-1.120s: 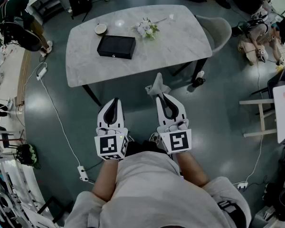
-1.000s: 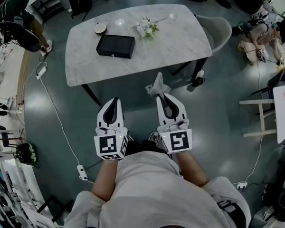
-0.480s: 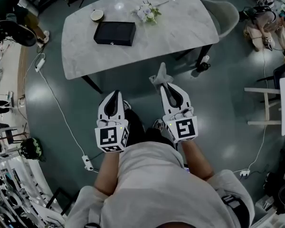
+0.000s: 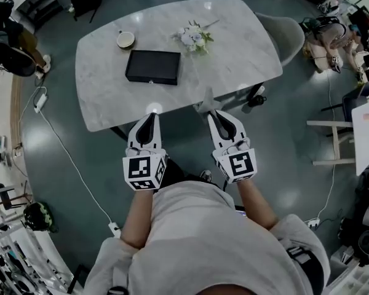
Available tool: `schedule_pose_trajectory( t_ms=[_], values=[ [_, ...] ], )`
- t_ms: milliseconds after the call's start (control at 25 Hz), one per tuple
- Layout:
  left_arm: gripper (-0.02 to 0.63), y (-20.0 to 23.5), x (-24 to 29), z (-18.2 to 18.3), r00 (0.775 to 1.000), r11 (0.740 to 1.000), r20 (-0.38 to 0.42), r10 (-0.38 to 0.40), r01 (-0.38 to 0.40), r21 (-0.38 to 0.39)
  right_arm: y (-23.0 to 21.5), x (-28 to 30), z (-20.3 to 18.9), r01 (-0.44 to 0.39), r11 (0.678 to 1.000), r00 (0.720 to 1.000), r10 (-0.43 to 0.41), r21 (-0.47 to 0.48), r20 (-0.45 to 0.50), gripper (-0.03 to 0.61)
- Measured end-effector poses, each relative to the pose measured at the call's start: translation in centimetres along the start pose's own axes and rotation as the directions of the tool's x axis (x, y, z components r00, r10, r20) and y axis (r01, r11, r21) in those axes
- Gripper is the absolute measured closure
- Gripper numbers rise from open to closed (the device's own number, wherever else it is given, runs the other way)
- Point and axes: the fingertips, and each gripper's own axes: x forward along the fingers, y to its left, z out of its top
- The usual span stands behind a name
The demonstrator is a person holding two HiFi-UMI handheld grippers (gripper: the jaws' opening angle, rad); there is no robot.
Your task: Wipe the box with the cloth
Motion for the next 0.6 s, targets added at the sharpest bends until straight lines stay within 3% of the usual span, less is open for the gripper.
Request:
schedule_pose_trajectory(
  t_ms=[320,600],
  values=[
    [0.589,6.7,4.4,3.1,0.99,0.99,-0.021,-0.141,0.141,0.01,1.6,8.1,3.9,0.052,0.998,0.999,-0.052,-0.023,0.008,0.535],
    [0.589,9.2,9.4,1.8,0.983,0.988,-0.095,-0.154,0.156,0.008,-1.6,11.6,1.1,0.08,0.996,0.994,-0.077,0.033,-0.079,0.535]
  ],
)
